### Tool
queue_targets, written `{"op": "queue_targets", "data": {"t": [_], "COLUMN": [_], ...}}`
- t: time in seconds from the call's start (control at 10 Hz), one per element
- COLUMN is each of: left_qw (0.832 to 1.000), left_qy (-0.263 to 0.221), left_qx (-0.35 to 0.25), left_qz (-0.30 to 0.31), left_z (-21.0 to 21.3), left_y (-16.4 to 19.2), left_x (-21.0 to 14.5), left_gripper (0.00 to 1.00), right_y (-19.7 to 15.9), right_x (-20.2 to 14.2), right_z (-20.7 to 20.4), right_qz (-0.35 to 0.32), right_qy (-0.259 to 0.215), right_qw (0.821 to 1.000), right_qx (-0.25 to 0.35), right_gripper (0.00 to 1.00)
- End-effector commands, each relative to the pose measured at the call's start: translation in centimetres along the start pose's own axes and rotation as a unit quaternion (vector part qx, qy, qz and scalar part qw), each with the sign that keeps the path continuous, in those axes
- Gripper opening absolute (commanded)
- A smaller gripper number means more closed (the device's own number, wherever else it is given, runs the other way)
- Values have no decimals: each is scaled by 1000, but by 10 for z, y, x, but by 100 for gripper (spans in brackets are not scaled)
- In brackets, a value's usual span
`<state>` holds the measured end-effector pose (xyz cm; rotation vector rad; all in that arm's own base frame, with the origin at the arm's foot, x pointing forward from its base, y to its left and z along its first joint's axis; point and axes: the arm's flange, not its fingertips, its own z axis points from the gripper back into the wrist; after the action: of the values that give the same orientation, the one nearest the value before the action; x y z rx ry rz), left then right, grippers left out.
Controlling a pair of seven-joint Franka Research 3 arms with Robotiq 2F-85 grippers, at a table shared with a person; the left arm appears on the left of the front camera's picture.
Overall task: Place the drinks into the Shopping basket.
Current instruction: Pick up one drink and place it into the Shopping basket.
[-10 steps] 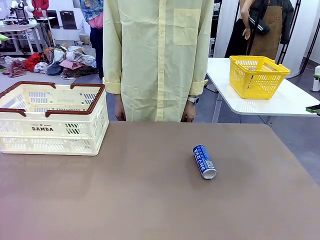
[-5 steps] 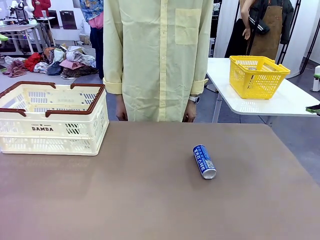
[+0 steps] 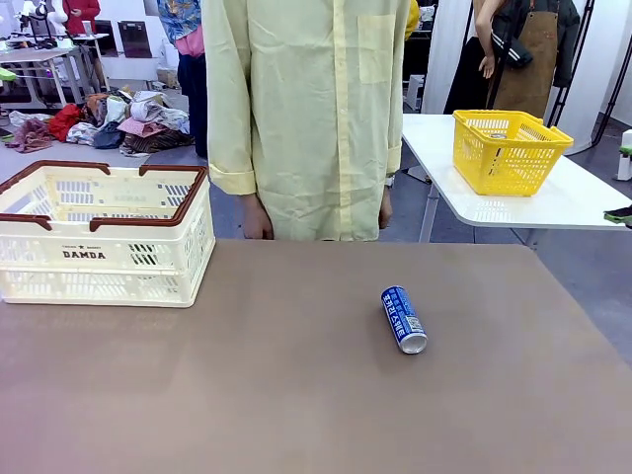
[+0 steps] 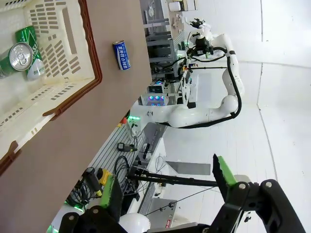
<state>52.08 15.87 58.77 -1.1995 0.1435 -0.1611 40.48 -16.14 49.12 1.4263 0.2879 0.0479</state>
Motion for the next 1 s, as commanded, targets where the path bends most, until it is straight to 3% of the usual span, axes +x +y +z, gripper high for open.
{"op": "queue_targets", "data": {"t": [0.0, 0.1, 0.2, 0.3, 0.4, 0.8, 0.9], "left_qw": [1000, 996, 993, 987, 998, 998, 998], "left_qy": [0, -34, -46, -63, -29, -29, -29], "left_qx": [0, 60, 101, 119, 51, 51, 51], "left_qz": [0, 59, 47, 87, 27, 27, 27], "left_z": [0, -22, -43, -57, -12, -12, -12], "left_y": [0, -26, -49, -61, -25, -25, -25], "left_x": [0, 1, 0, 4, 8, 8, 8], "left_gripper": [100, 100, 100, 100, 100, 100, 100], "right_y": [7, 7, 7, 7, 7, 0, 15], "right_x": [2, 2, 2, 2, 2, 0, -3], "right_z": [-1, -1, -1, -1, -1, 0, -14], "right_qz": [-7, -7, -7, -7, -7, 0, -15], "right_qy": [-3, -3, -3, -3, -3, 0, 11], "right_qw": [1000, 1000, 1000, 1000, 1000, 1000, 998], "right_qx": [4, 4, 4, 4, 4, 0, -61], "right_gripper": [100, 100, 100, 100, 100, 100, 100]}}
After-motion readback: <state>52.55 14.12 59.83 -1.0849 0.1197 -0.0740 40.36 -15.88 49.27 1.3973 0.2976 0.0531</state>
